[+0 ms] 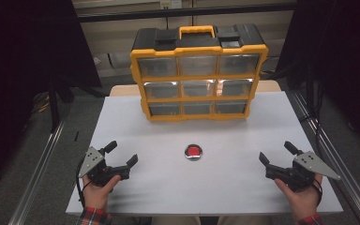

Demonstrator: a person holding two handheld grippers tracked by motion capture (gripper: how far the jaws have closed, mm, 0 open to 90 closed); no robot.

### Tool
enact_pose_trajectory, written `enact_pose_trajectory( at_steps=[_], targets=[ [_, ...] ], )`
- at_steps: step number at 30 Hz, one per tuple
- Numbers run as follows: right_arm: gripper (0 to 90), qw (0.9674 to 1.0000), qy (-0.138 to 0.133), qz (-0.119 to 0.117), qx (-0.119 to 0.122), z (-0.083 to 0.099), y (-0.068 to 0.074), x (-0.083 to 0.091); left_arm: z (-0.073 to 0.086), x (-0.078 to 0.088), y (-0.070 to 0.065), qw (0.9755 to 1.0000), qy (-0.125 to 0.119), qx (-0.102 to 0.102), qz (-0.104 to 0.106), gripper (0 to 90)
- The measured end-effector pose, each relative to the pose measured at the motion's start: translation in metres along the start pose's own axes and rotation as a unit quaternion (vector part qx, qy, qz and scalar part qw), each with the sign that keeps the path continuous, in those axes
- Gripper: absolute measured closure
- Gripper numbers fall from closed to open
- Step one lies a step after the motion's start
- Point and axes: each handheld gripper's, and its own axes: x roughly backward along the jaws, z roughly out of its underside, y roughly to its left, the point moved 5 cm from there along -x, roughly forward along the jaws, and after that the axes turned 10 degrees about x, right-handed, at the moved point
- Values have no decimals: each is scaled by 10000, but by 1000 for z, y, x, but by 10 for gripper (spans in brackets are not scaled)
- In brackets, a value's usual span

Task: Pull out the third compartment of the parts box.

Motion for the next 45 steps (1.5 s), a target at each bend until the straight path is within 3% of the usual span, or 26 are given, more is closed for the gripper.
enact_pose_trajectory(
  at_steps=[8, 10, 11, 20, 28, 45],
  targets=[
    [42, 9999, 85, 32, -76, -2, -1, -4, 0, 0, -1, 10000, 30, -60, 6, 27],
    [43, 9999, 85, 22, -62, -4, -1, -6, 0, -1, -2, 10000, -17, 7, 7, 27],
    [44, 9999, 96, 43, -18, -5, -1, -7, 0, 0, -1, 10000, 15, -72, -11, 27],
    [44, 9999, 126, 54, 8, -12, -2, -14, 2, -1, -2, 9999, 116, -77, -30, 28],
    [47, 9997, 67, 229, -28, -23, -8, -21, 3, -1, -1, 9999, 138, -77, -54, 29],
    [48, 9994, -36, 344, 19, -47, -13, -41, 3, -1, -1, 9999, 131, -68, -69, 29]
  ],
)
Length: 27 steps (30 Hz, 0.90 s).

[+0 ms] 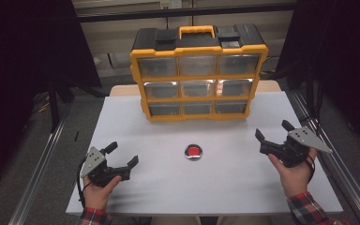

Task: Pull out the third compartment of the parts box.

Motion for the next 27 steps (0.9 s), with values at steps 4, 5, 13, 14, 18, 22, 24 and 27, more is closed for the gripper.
enact_pose_trajectory(
  at_steps=[4, 5, 13, 14, 18, 22, 24, 27],
  targets=[
    [48, 10000, -50, 37, 32, -7, -1, -6, 0, 0, 0, 10000, 14, 4, 7, 29],
    [48, 10000, -50, 37, 32, -7, -1, -6, 0, 0, 0, 10000, 14, 4, 7, 29],
    [49, 9998, -163, 136, -4, -17, -6, -15, 0, 0, 0, 10000, 6, 13, 12, 29],
    [49, 9997, -185, 166, -3, -18, -7, -16, 0, 0, 0, 10000, -8, 48, 18, 29],
    [49, 9995, -216, 238, -32, -23, -9, -19, 0, 0, 0, 10000, -6, 18, 21, 29],
    [51, 9993, -256, 265, 12, -29, -10, -26, 0, 0, 0, 10000, -7, 18, 25, 29],
    [51, 9993, -244, 268, 10, -29, -9, -27, 0, 0, 0, 10000, -7, 18, 24, 29],
    [52, 9993, -221, 288, 45, -31, -8, -33, 0, -1, 0, 10000, -4, 4, 69, 29]
  ],
)
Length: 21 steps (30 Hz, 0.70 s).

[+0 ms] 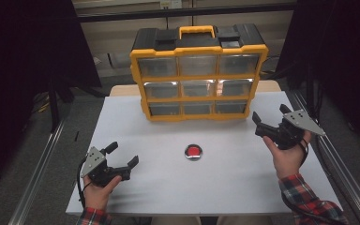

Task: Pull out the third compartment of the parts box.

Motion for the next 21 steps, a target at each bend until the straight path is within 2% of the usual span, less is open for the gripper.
enact_pose_trajectory(
  at_steps=[5, 14, 21],
  targets=[
    [58, 9999, -3, 121, -44, -5, 0, -7, 0, 0, 0, 10000, 7, -22, -14, 29],
    [58, 9991, 16, 376, -216, -15, -11, -19, 0, 0, 0, 10000, 10, -21, -13, 29],
    [60, 9987, 67, 443, -244, -19, -14, -24, 1, -1, 0, 10000, 41, -8, -11, 29]
  ],
)
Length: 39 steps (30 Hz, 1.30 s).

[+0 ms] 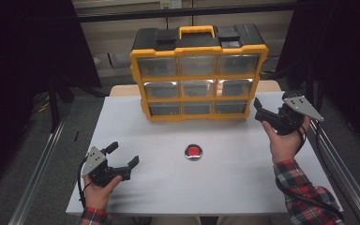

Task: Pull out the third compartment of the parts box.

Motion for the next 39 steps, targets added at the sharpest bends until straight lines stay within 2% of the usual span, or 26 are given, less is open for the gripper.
enact_pose_trajectory(
  at_steps=[4, 5, 7, 8, 12, 18, 20, 22, 23, 24, 25, 26, 28, 29, 30, 31, 32, 33, 34, 35, 36, 37, 39],
  targets=[
    [64, 10000, 27, 53, -7, -1, 1, -4, 0, -1, 0, 10000, -10, 20, -28, 29],
    [72, 9999, 62, 146, -15, -2, 1, -6, 0, 0, 1, 10000, 20, -42, -53, 29],
    [72, 9998, 94, 164, 8, -2, 1, -6, 0, 0, 1, 10000, 20, -46, -51, 29],
    [76, 9996, 104, 239, -64, -4, 0, -9, 0, -1, 0, 10000, 22, -30, -22, 29],
    [77, 9994, 43, 335, -51, -8, -1, -12, 1, -1, 0, 10000, 26, 3, -19, 29],
    [87, 9978, -103, 610, 218, -17, -3, -15, 1, -1, 0, 10000, 53, -29, -3, 29],
    [89, 9963, -190, 732, 407, -22, -3, -17, 1, -1, 0, 10000, 15, 22, 13, 29],
    [92, 9959, -211, 766, 425, -23, -3, -17, 1, -1, 0, 10000, 17, 20, 21, 29],
    [93, 9946, -269, 851, 534, -25, -3, -17, 1, -2, 0, 10000, 18, 25, 18, 29],
    [98, 9919, -393, 957, 743, -29, -1, -17, 1, -2, 0, 10000, 18, 29, 14, 29],
    [98, 9919, -393, 957, 743, -29, -1, -17, 1, -2, 0, 10000, 18, 29, 14, 29],
    [108, 9888, -442, 1015, 999, -31, 0, -18, 1, -1, 1, 10000, 53, -60, 1, 30],
    [109, 9876, -455, 1056, 1067, -32, 1, -18, 1, -1, 1, 9999, 73, -80, 16, 30],
    [110, 9861, -471, 1091, 1164, -33, 2, -18, 1, -1, 0, 10000, 31, -25, 15, 31],
    [113, 9811, -545, 1187, 1427, -37, 2, -18, 1, -1, 0, 10000, 21, -20, 18, 30],
    [113, 9811, -545, 1187, 1427, -37, 2, -18, 1, -1, 1, 10000, 32, -27, 12, 30],
    [118, 9786, -566, 1207, 1566, -39, 3, -19, 1, -1, 1, 10000, 25, -12, 11, 31],
    [120, 9748, -615, 1271, 1729, -41, 4, -19, 1, -2, 0, 10000, 22, -6, 9, 31],
    [131, 9674, -672, 1357, 2029, -46, 5, -20, 1, -2, 0, 10000, 20, -1, 10, 30],
    [131, 9674, -672, 1357, 2029, -46, 5, -20, 1, -2, 0, 10000, 21, -1, 15, 30],
    [136, 9648, -696, 1387, 2123, -47, 6, -20, 1, -2, 0, 10000, 19, -15, 5, 31],
    [140, 9575, -740, 1450, 2380, -51, 7, -21, 1, -2, 0, 10000, 37, -31, 3, 31],
    [146, 9508, -806, 1480, 2601, -54, 9, -20, 1, -2, 1, 10000, 51, -50, -26, 31]
  ],
)
